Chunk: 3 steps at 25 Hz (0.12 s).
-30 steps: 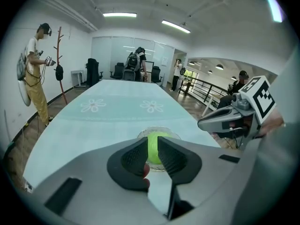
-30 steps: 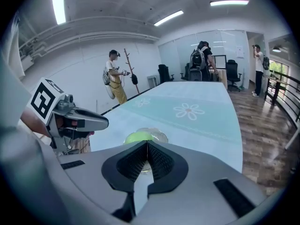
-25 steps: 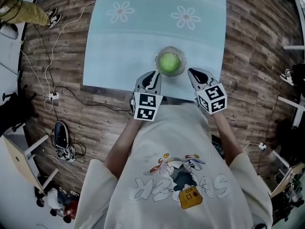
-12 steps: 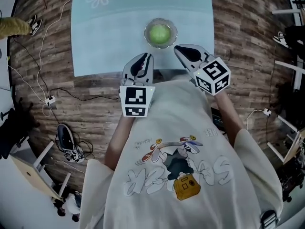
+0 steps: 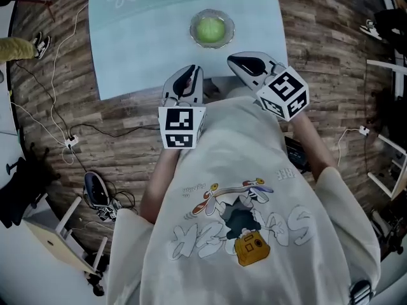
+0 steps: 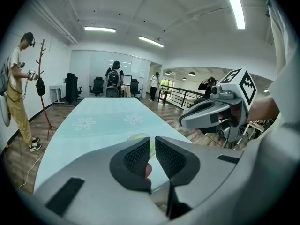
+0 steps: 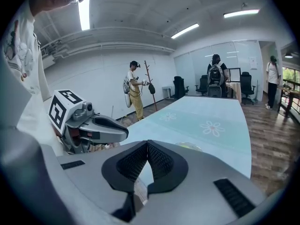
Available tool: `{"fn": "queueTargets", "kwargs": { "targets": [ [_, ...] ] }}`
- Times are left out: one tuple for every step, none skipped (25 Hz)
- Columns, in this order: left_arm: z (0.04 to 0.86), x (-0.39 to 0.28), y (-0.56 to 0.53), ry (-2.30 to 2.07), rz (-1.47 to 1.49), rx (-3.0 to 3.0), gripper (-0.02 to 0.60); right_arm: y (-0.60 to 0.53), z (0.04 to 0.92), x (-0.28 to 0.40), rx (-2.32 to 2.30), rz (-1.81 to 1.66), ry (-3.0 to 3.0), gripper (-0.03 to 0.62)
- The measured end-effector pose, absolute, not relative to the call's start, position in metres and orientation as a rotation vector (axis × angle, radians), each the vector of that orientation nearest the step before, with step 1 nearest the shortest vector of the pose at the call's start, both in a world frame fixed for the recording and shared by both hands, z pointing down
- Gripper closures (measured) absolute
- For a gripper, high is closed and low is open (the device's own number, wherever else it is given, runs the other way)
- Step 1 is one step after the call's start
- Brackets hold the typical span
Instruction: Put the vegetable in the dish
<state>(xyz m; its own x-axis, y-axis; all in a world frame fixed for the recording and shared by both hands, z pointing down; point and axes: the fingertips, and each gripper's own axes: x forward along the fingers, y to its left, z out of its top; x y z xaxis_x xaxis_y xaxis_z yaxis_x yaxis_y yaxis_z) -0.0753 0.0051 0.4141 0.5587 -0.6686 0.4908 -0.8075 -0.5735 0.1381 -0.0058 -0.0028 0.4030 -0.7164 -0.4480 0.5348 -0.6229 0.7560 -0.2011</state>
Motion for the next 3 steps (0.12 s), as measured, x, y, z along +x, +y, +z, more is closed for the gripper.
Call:
{"fn": "queueTargets", "kwargs": {
  "targets": [
    [0.414, -0.075, 0.012, -1.192, 0.56, 2.455, 0.54, 0.004, 0.402, -0.005, 0.827, 0.525, -2.489, 0.576],
    [0.413, -0.074, 0.02, -1.178, 0.562, 2.461, 0.54, 0.011, 0.402, -0.005, 0.843, 0.54, -2.487, 0.576],
    [0.413, -0.074, 0.027, -1.164, 0.564, 2.466, 0.54, 0.019, 0.402, -0.004, 0.86, 0.557, -2.484, 0.576]
  ]
}}
